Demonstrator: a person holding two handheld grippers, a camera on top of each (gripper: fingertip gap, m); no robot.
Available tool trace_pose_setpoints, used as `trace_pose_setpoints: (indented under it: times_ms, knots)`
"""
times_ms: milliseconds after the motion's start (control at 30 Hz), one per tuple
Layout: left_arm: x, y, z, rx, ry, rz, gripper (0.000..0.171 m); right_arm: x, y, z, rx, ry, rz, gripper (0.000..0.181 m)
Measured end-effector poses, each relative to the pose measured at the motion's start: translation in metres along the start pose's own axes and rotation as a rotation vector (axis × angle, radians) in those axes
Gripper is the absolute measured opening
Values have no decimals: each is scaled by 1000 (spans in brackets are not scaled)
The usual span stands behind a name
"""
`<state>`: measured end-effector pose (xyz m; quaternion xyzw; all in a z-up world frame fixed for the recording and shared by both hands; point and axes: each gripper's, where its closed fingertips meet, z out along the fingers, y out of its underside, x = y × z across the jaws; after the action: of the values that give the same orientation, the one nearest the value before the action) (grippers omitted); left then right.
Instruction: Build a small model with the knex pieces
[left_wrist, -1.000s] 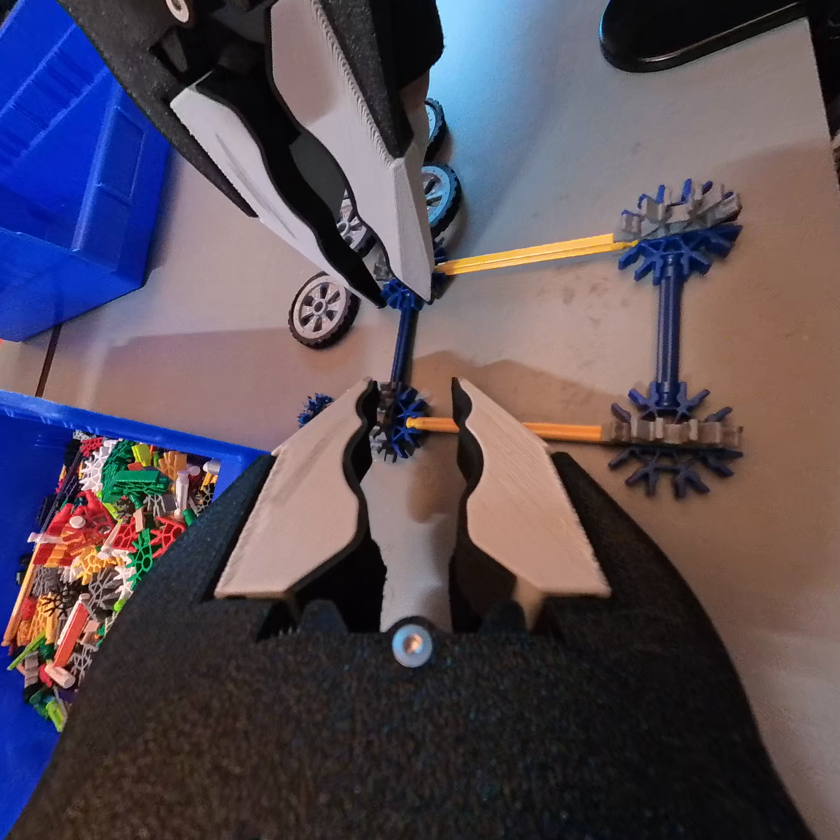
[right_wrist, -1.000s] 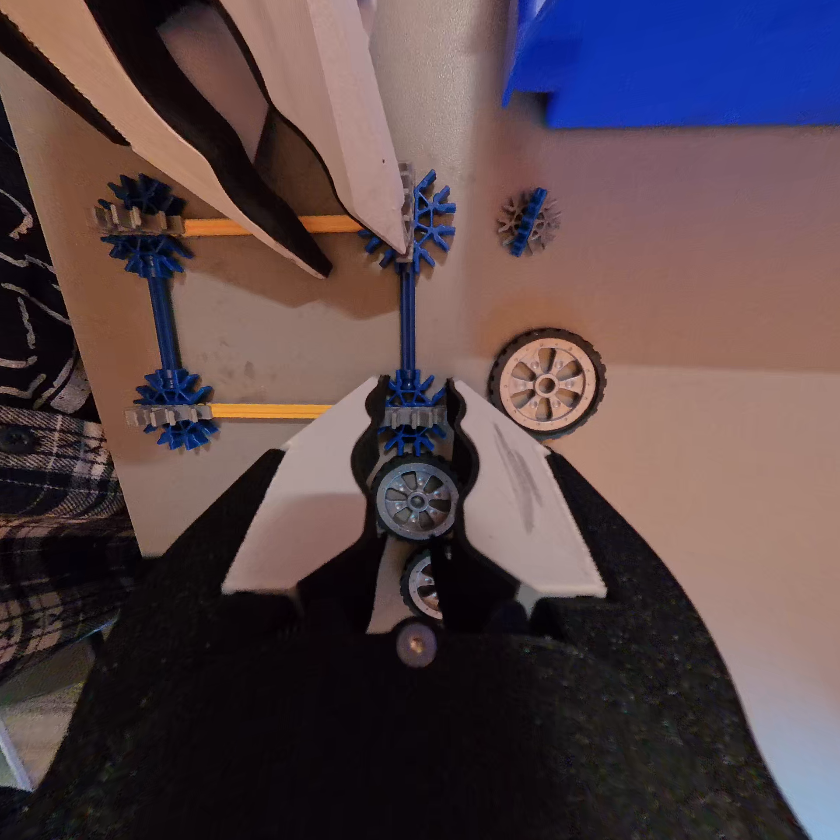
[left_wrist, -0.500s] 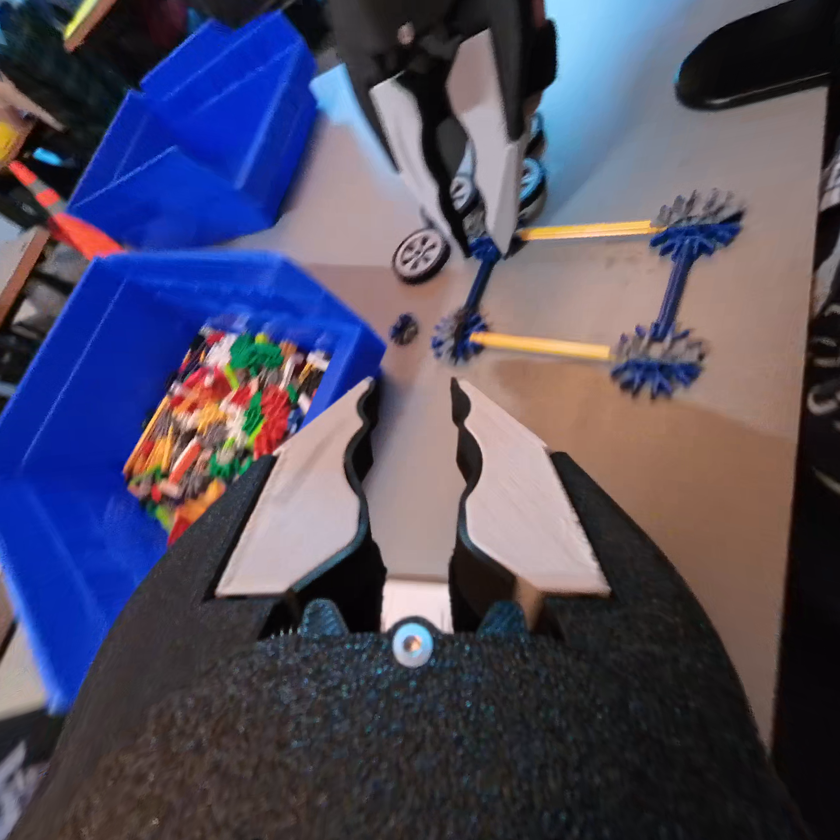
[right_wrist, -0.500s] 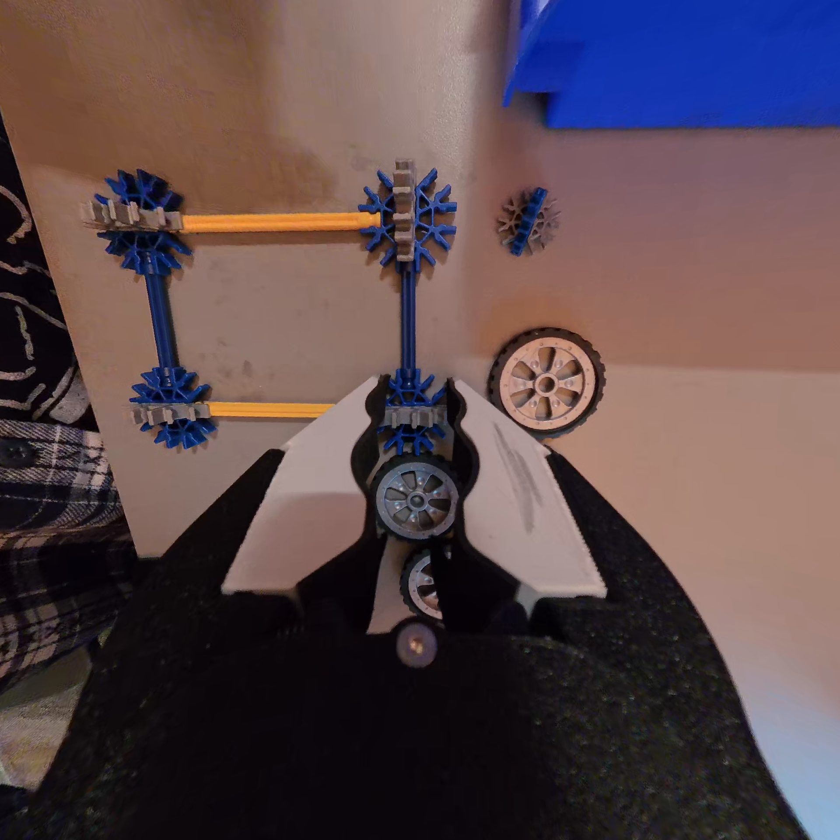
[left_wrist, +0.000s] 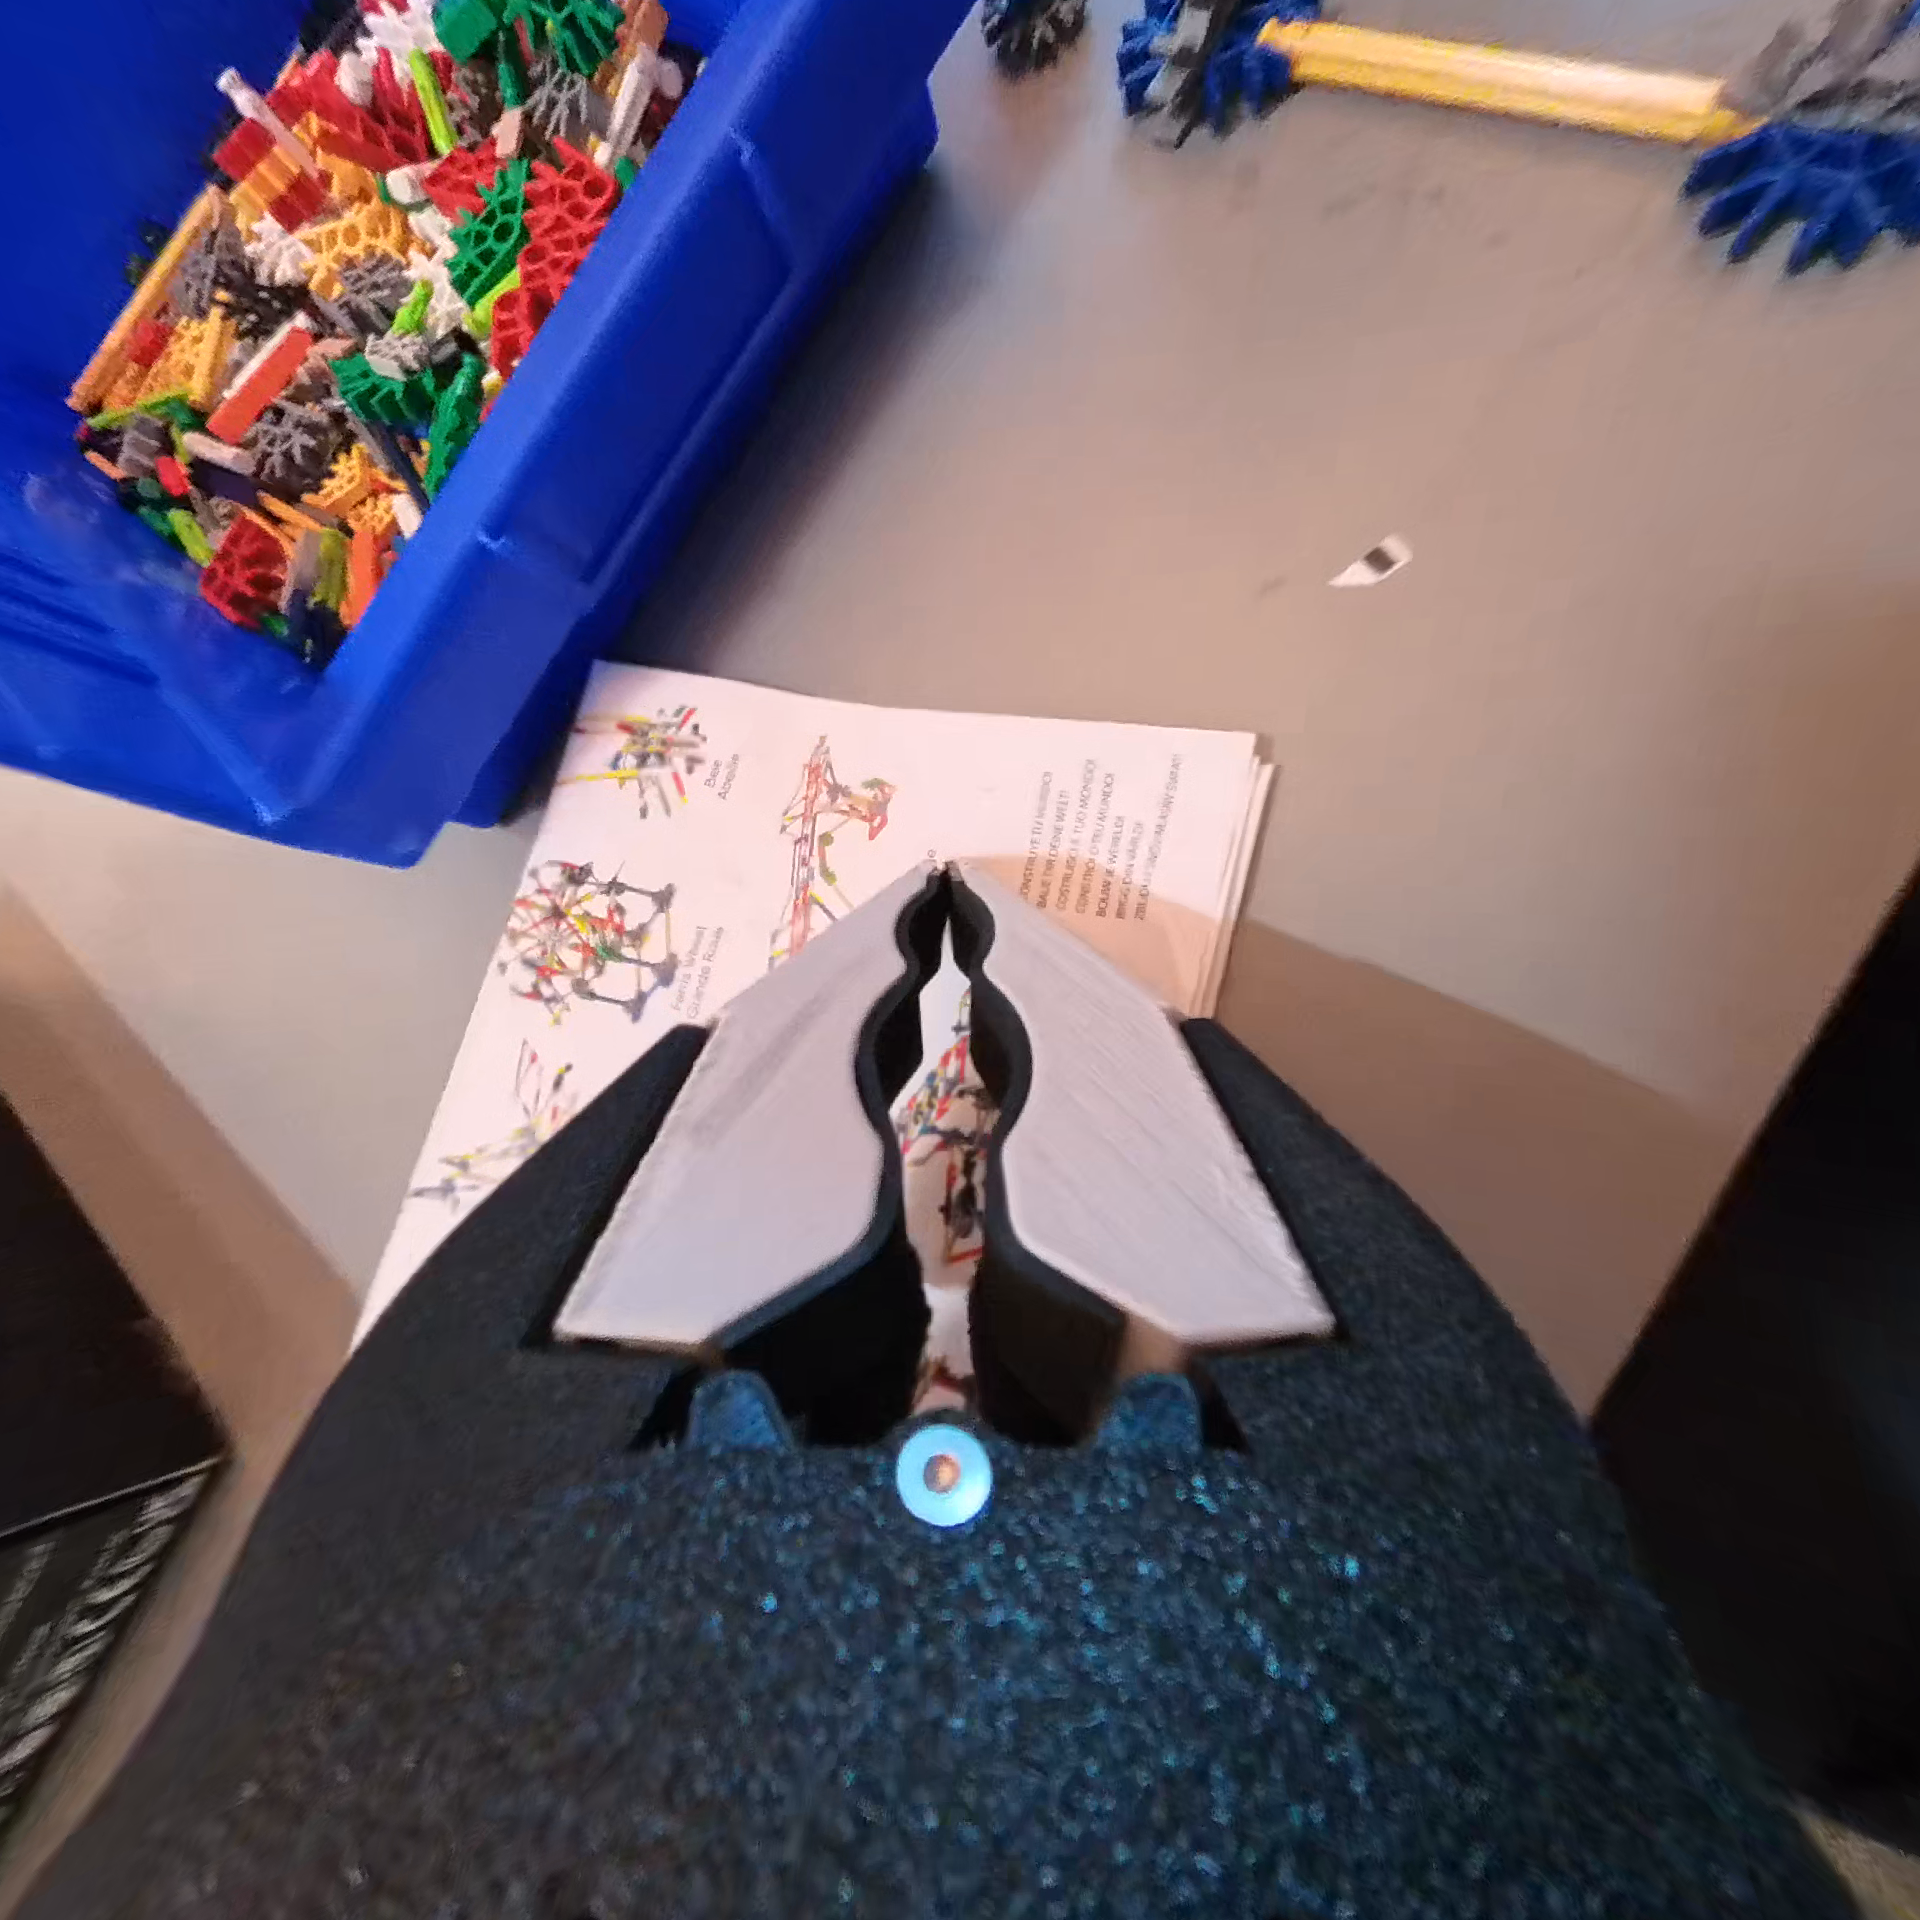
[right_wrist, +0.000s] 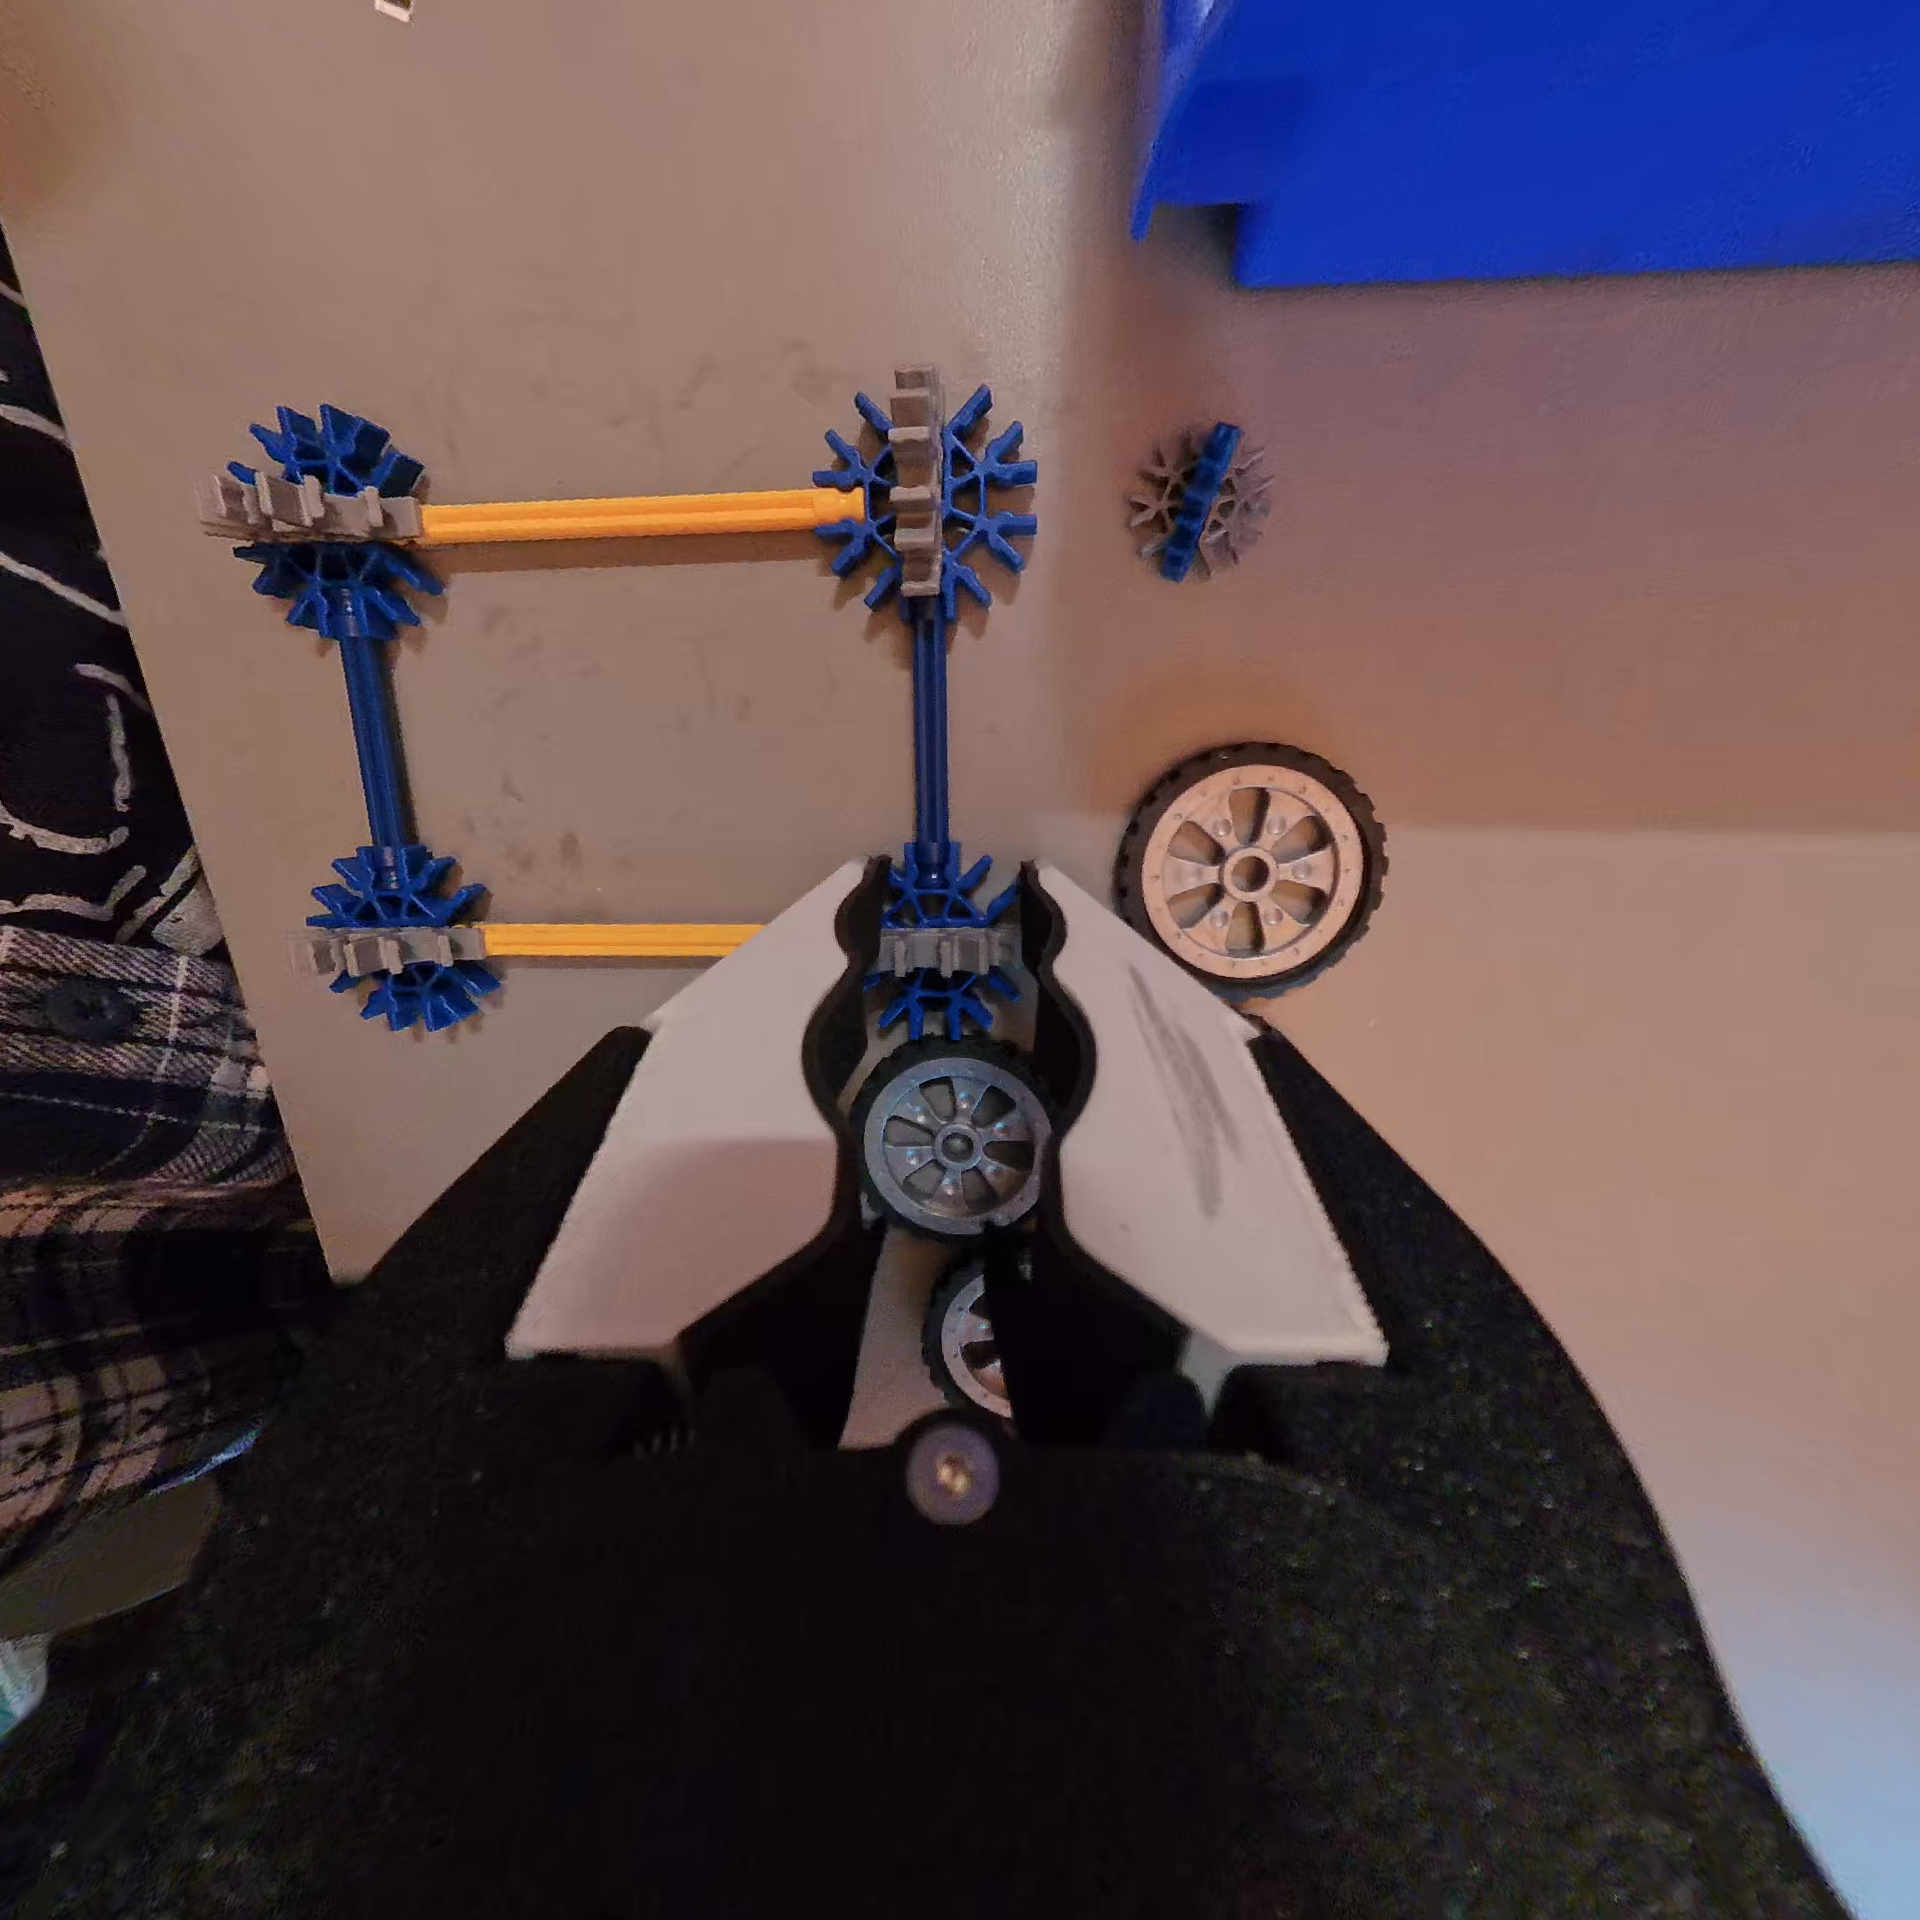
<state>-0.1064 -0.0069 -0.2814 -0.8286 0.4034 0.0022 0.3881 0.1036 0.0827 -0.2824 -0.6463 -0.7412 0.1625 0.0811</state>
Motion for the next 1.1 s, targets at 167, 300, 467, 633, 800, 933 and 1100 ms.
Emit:
trace_pose_setpoints:
  times_ms: [167,300,467,633,800,933,1100]
  knots:
    - [19,-9,-2,35,-18,4,0,0,0,0,-8,-6,-2,26]
    - [34,-16,-3,49,-19,32,0,0,0,0,0,-3,4,26]
    - [36,-18,-4,72,3,6,0,0,-1,0,11,3,12,26]
    - [36,-19,-6,75,4,5,0,0,-1,0,20,-1,19,26]
    - [35,-19,-7,76,4,3,0,0,-1,0,22,-2,21,26]
    - [35,-19,-7,78,5,2,0,0,-1,0,19,6,12,26]
    - [35,-19,-8,80,11,-4,0,-1,-1,-2,6,43,-34,33]
